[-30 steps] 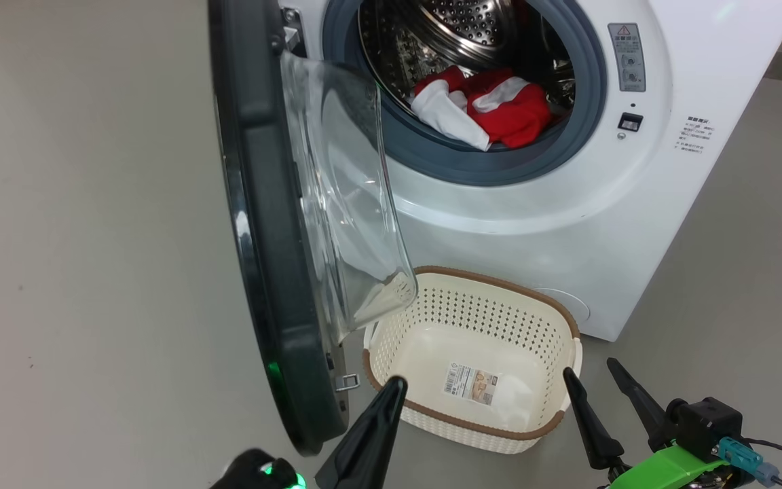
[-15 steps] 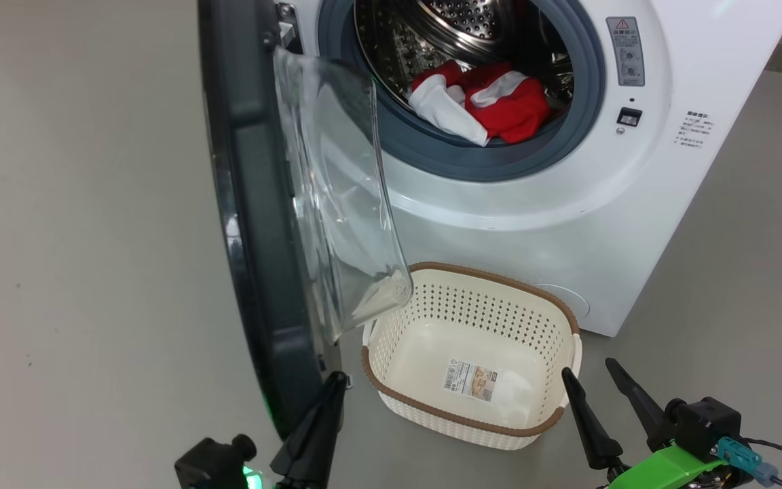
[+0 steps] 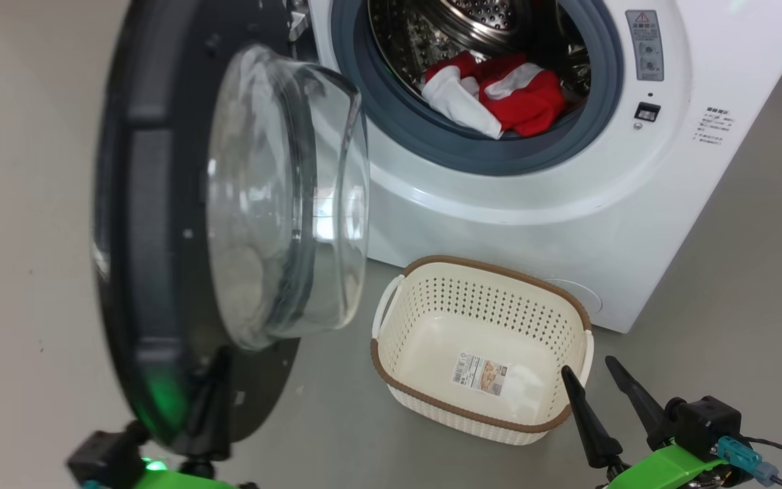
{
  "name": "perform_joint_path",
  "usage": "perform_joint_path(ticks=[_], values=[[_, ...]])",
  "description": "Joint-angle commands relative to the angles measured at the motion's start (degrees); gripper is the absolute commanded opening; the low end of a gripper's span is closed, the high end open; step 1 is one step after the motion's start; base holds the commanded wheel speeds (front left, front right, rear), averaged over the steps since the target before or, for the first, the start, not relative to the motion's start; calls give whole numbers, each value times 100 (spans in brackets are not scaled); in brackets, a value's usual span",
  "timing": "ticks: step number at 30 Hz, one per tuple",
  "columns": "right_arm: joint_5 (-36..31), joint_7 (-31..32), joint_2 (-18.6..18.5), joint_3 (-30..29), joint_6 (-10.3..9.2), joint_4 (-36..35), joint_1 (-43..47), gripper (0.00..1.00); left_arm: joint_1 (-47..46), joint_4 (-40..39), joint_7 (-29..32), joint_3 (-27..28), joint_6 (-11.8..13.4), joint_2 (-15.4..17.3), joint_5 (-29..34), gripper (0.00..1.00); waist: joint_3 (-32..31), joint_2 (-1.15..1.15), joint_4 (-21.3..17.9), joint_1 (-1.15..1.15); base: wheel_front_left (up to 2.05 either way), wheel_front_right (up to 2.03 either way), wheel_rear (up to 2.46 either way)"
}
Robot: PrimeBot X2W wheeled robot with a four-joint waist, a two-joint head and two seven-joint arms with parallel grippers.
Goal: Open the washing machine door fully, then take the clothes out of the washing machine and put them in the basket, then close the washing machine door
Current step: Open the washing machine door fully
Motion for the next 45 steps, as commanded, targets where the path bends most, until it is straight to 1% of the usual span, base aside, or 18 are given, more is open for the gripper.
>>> perform_joint_path(ticks=[1, 7, 13, 21, 35, 45], values=[[-64, -55, -21, 120, 28, -149, -154, 100, -92, -114, -37, 364, 46, 104, 47, 0, 26, 0, 14, 0, 0, 0, 0], [-81, -55, -25, 119, 28, -143, -198, 100, -174, 2, -37, 1063, 6, 167, 167, 0, 116, 0, 22, 0, 0, 0, 0], [-109, -55, -35, 130, 28, -133, -275, 100, -464, 243, -37, 1711, -31, 225, 216, 0, 251, 0, 1, 0, 0, 0, 0], [-170, -55, -72, 134, 28, -120, -430, 100, -1137, 833, -37, 2446, -96, 469, 400, 0, 497, 0, -41, 0, 0, 0, 0], [-246, -55, -96, 132, 28, -160, -485, 100, -1971, 1761, -37, 3346, -175, 933, 793, 0, 811, 0, -231, 0, 0, 0, 0], [-316, -55, -132, 113, 28, -211, -569, 100, -2535, 2466, -37, 3708, -191, 1410, 1037, 0, 1074, 0, -374, 0, 0, 0, 0]])
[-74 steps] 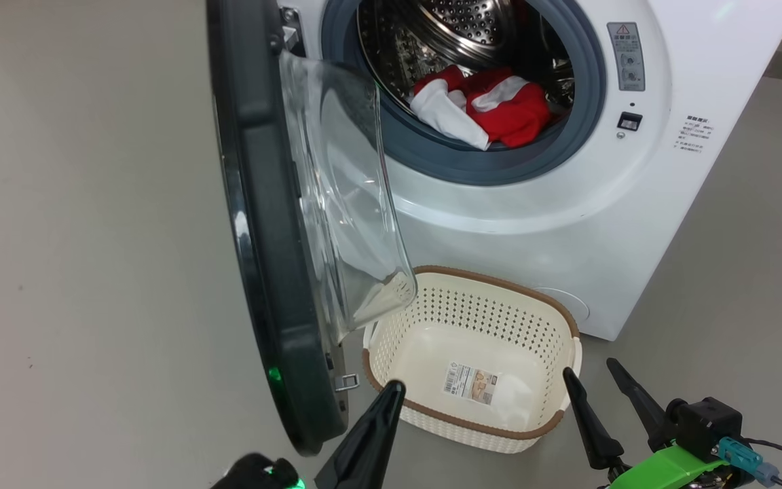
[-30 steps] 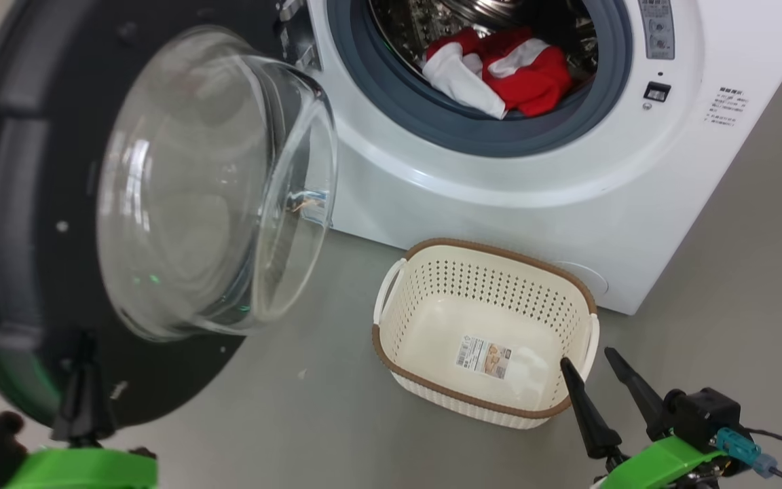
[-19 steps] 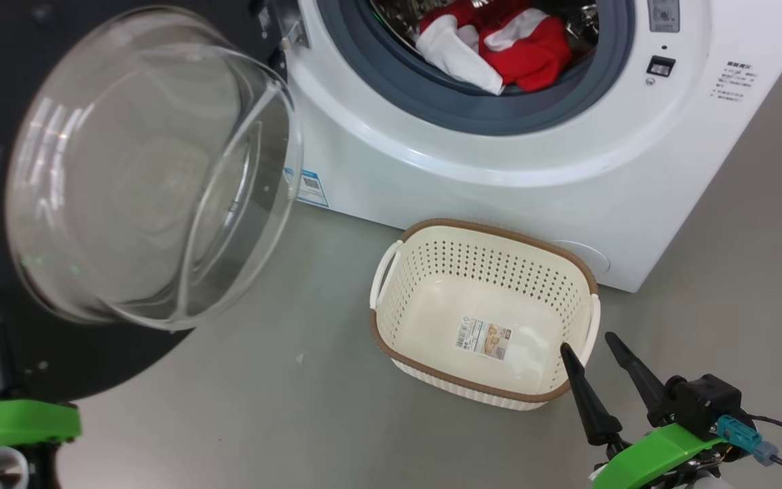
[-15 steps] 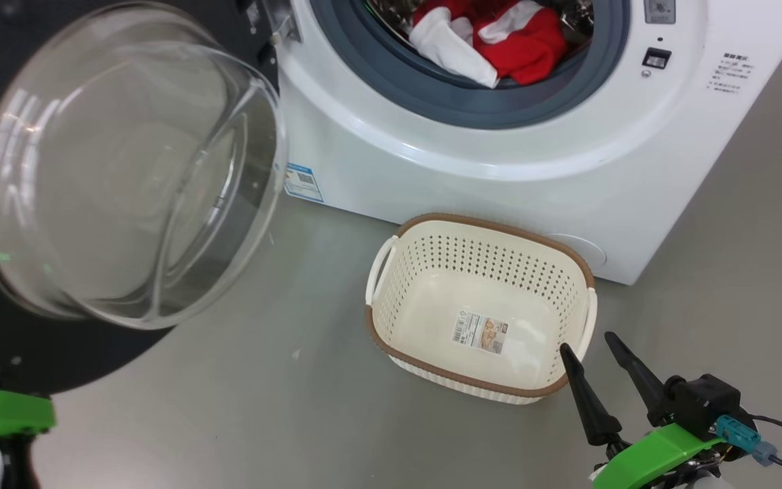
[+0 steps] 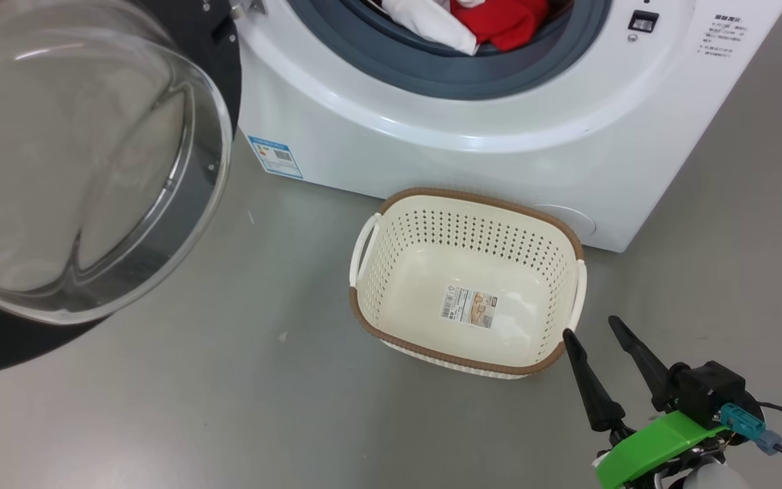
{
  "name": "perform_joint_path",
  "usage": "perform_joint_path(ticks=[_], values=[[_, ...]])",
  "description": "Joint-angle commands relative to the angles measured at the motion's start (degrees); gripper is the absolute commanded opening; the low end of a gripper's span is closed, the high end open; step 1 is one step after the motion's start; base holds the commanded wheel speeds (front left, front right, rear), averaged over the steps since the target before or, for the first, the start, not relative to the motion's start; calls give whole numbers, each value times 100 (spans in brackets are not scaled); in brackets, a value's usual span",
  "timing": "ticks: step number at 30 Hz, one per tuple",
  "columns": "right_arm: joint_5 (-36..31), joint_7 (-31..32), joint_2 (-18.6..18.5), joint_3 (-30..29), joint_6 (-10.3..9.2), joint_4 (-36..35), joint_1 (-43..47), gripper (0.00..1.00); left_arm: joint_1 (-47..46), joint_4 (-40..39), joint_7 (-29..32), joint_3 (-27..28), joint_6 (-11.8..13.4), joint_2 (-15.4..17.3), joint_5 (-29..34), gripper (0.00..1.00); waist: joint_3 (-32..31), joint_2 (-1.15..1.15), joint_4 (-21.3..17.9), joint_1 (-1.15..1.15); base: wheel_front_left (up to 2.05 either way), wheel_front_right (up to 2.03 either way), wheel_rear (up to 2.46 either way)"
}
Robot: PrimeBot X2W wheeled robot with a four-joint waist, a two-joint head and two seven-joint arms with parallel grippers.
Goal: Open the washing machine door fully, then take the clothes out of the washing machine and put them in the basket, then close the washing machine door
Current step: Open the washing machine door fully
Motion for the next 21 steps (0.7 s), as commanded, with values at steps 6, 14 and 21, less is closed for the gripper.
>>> perform_joint_path(ticks=[6, 14, 21], values=[[-90, -55, -42, 95, 28, -190, -174, 100, -340, 131, -35, 261, 10, 553, 144, 0, 145, 0, -78, 0, 0, 0, 0], [-105, -55, -42, 90, 28, -185, -186, 100, -541, 518, -35, 285, 9, 782, 171, 0, 148, 0, -102, 0, 0, 0, 0], [-102, -55, -22, 63, 28, -167, -153, 100, -506, 644, -35, 149, 9, 831, 57, 0, 48, 0, -73, 0, 0, 0, 0]])
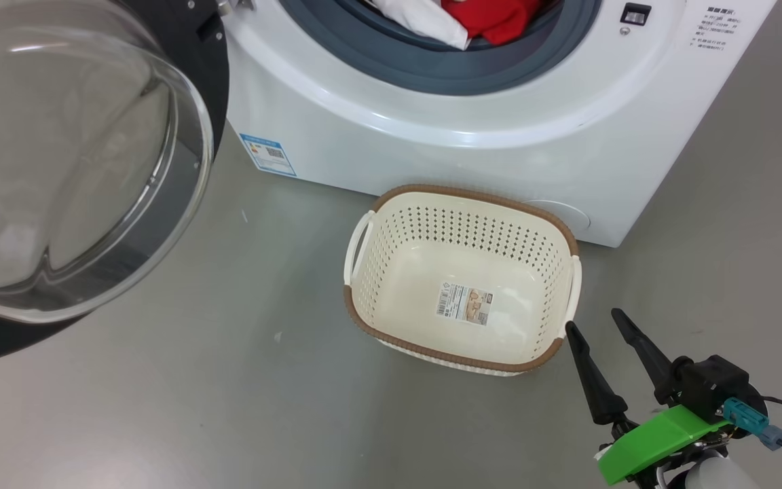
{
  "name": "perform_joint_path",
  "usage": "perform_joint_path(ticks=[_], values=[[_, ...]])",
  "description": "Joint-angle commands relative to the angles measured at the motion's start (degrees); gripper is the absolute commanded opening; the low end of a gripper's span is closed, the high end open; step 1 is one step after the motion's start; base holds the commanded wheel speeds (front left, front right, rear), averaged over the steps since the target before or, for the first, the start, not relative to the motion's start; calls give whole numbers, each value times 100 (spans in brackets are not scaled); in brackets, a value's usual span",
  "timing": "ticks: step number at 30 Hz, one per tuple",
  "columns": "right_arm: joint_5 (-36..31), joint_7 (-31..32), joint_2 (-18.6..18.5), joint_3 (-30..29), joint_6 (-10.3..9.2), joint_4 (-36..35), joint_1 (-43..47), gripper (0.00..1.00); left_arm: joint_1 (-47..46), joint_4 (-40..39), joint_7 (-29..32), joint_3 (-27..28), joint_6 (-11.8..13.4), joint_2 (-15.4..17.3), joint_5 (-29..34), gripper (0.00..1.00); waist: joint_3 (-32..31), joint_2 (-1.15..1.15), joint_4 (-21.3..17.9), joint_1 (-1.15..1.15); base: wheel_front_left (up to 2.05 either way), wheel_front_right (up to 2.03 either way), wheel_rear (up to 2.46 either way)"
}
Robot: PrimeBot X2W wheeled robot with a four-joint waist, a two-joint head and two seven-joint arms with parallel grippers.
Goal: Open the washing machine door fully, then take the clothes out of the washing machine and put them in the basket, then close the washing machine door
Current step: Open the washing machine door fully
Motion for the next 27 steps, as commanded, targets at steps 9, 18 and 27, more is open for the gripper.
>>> perform_joint_path(ticks=[9, 18, 27], values=[[-16, -54, 4, 64, 28, -111, 0, 100, 376, -365, -29, -221, 10, 236, -317, 0, -297, 0, 39, 0, 0, 0, 0], [42, -54, 20, 17, 28, -141, 78, 100, 1000, -1024, -29, -697, 10, -59, -602, 0, -516, 0, 24, 0, 0, 0, 0], [132, -54, 99, -64, 28, -198, 311, 100, 1990, -2117, -29, -1229, 10, -562, -519, 22, -880, 0, -209, 0, 0, 0, 0]])
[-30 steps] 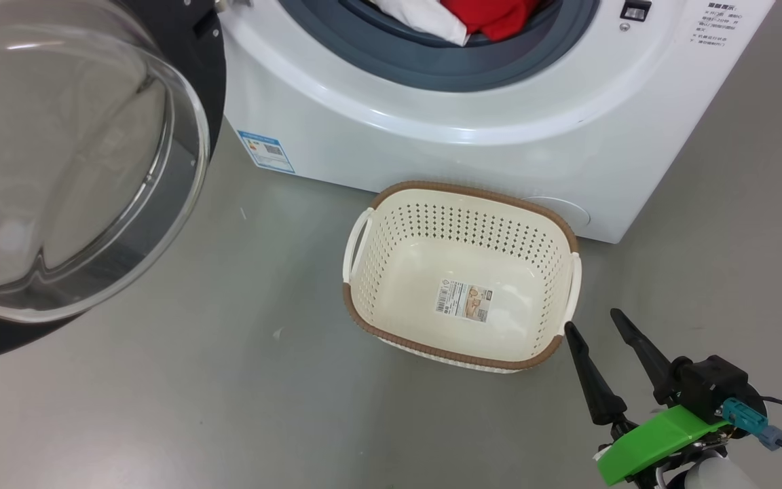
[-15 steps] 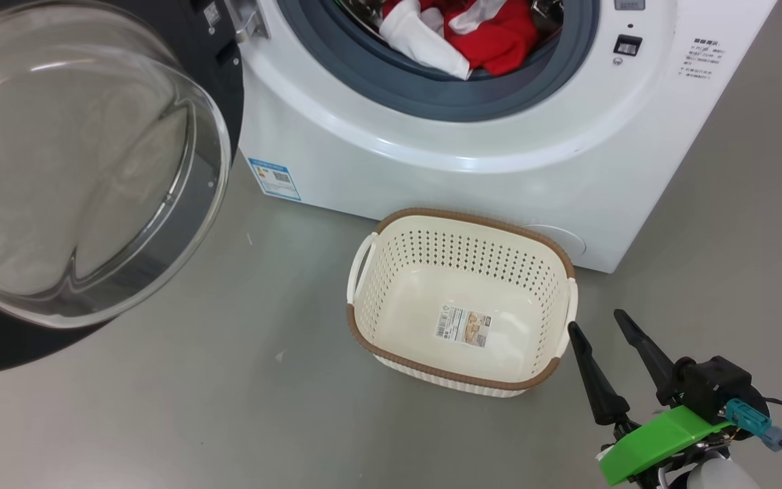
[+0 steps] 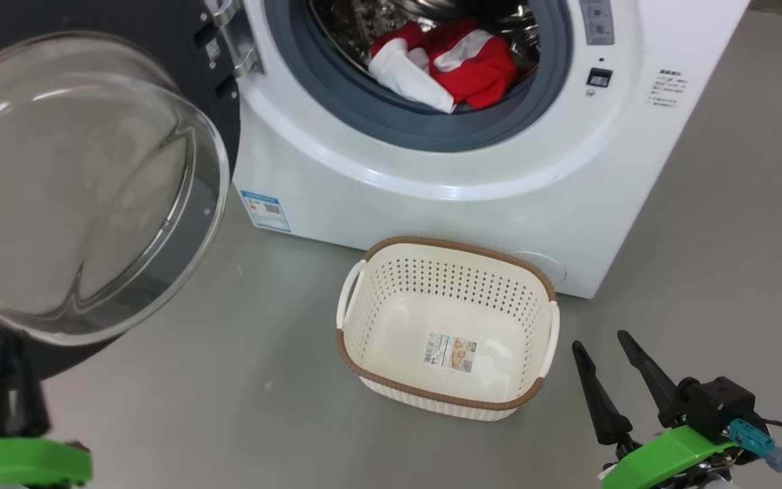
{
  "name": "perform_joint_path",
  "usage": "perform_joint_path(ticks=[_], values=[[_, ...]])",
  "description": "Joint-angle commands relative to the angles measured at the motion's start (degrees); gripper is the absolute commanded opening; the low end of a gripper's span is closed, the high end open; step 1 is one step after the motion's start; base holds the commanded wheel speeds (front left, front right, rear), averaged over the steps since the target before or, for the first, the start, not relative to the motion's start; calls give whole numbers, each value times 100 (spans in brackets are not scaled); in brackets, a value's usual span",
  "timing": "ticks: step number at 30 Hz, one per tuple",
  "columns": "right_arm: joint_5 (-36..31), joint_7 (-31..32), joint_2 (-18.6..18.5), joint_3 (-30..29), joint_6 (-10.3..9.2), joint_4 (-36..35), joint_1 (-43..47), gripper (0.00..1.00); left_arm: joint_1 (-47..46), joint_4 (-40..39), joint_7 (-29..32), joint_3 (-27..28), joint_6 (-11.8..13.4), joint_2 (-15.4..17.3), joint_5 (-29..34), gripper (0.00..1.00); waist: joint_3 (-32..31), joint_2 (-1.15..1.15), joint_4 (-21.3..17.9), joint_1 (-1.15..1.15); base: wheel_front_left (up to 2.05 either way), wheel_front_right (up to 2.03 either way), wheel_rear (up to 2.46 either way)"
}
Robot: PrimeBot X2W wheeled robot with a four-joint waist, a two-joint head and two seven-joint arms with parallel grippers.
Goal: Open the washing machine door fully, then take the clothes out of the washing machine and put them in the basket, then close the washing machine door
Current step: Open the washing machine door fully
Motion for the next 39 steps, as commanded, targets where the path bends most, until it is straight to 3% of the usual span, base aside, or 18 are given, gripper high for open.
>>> perform_joint_path(ticks=[1, 3, 4, 20, 39], values=[[74, -54, -10, 90, 28, -167, 14, 100, 46, -227, -29, 115, 9, 180, 30, 30, -102, 0, -126, 0, 0, 0, 0], [87, -54, -1, 53, 28, -194, 61, 100, 232, -429, -29, -72, 9, 145, -23, 57, -138, 0, -210, 0, 0, 0, 0], [92, -54, 4, 30, 28, -205, 81, 100, 320, -509, -29, -154, 9, 152, -22, 100, -151, 0, -256, 0, 0, 0, 0], [88, -54, 29, -315, 28, -383, 234, 100, 914, -1303, -29, -1177, 9, 297, -524, 100, -178, 0, -1083, 0, 0, 0, 0], [121, -54, 29, -690, 28, -555, 440, 100, 1142, -1542, -29, -1726, 9, 307, -553, 100, -238, 0, -1742, 0, 0, 0, 0]])
